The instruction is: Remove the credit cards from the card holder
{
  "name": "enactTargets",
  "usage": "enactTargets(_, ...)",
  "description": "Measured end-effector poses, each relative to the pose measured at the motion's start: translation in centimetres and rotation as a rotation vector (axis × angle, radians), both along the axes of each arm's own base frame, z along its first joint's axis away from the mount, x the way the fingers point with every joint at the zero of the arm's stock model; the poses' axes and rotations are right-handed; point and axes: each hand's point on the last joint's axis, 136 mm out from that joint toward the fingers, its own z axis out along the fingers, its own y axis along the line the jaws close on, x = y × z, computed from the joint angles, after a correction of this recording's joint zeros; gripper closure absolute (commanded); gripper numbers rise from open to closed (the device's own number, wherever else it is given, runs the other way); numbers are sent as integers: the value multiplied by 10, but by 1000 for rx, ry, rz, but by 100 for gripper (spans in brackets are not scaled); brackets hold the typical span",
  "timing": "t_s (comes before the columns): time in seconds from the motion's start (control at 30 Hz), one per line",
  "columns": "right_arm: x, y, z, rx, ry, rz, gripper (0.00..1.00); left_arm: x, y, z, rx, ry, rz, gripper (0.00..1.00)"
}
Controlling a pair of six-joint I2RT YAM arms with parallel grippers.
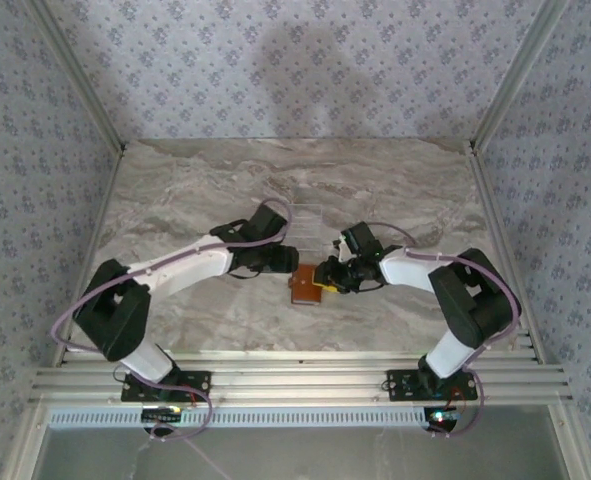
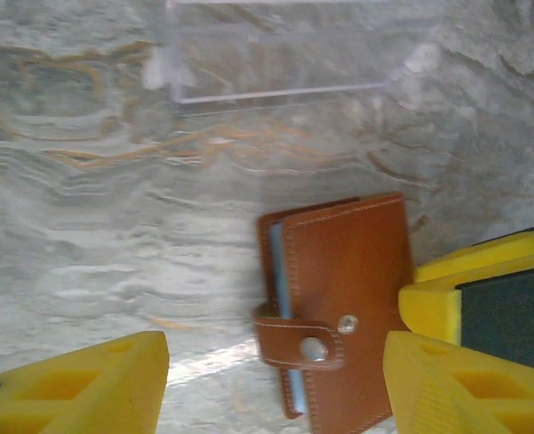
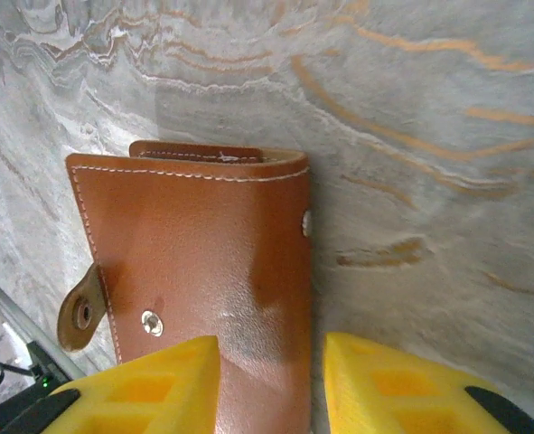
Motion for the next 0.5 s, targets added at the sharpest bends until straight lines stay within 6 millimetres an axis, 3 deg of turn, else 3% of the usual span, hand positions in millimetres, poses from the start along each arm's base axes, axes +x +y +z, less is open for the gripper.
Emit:
enactTargets(0.17, 2, -17, 14, -50, -43, -32, 61, -8, -14, -14, 93, 55, -15, 35)
enactTargets(0.5, 0, -34, 18, -106, -53, -47, 60, -18, -4, -41, 201, 147, -7, 50)
